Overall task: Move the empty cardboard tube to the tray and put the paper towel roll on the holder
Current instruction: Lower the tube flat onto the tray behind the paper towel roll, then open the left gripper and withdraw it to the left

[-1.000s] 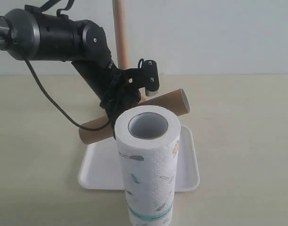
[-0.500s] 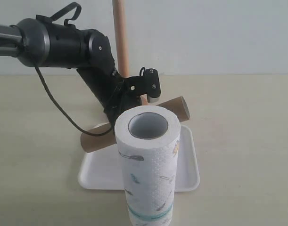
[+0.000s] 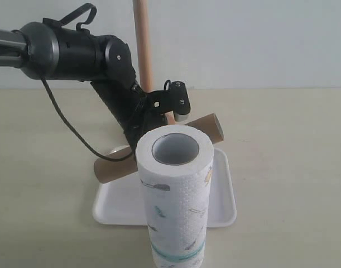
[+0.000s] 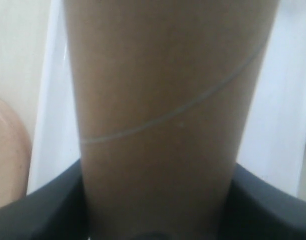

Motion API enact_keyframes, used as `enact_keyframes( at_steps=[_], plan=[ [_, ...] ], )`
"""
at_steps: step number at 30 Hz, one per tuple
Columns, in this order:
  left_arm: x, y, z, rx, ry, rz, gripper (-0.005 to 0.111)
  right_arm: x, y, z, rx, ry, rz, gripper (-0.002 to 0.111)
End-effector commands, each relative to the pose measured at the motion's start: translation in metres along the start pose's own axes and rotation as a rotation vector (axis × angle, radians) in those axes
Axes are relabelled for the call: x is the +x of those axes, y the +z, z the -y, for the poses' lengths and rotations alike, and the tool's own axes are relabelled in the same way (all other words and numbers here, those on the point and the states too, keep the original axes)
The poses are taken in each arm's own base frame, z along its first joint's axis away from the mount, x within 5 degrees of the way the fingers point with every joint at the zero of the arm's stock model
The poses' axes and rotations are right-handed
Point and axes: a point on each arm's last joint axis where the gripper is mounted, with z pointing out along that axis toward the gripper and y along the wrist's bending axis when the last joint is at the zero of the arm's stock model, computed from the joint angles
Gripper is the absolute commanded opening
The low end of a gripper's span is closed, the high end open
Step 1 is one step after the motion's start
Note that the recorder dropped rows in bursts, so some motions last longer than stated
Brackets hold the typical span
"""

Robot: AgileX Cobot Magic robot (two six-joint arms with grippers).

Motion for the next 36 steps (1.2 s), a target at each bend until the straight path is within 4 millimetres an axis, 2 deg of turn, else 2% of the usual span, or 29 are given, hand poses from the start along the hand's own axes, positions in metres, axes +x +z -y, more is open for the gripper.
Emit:
enact_keyframes(
  at_steps=[1, 6, 12, 21, 24, 31, 36],
  plan=[
    [-0.001, -0.001, 0.004, 0.032, -0.011, -0.010, 0.051, -0.001, 0.000, 0.000, 0.006, -0.004, 0.015, 0.003],
    [0.003, 0.004, 0.006, 0.051, -0.016, -0.024, 0.054, -0.001, 0.000, 0.000, 0.006, -0.004, 0.015, 0.003],
    [0.006, 0.013, 0.007, 0.066, -0.043, -0.039, 0.074, -0.001, 0.000, 0.000, 0.006, -0.004, 0.015, 0.003],
    [0.007, 0.015, 0.007, 0.077, -0.047, -0.046, 0.069, -0.001, 0.000, 0.000, 0.006, -0.004, 0.015, 0.003],
    [0.005, 0.008, 0.007, 0.063, -0.037, -0.041, 0.068, -0.001, 0.000, 0.000, 0.006, -0.004, 0.015, 0.003],
    [-0.006, -0.034, 0.004, -0.022, -0.004, 0.004, 0.068, -0.001, 0.000, 0.000, 0.006, -0.004, 0.015, 0.003],
    [0.004, -0.045, 0.003, -0.064, -0.001, -0.109, 0.067, -0.001, 0.000, 0.000, 0.006, -0.004, 0.015, 0.003]
  ],
)
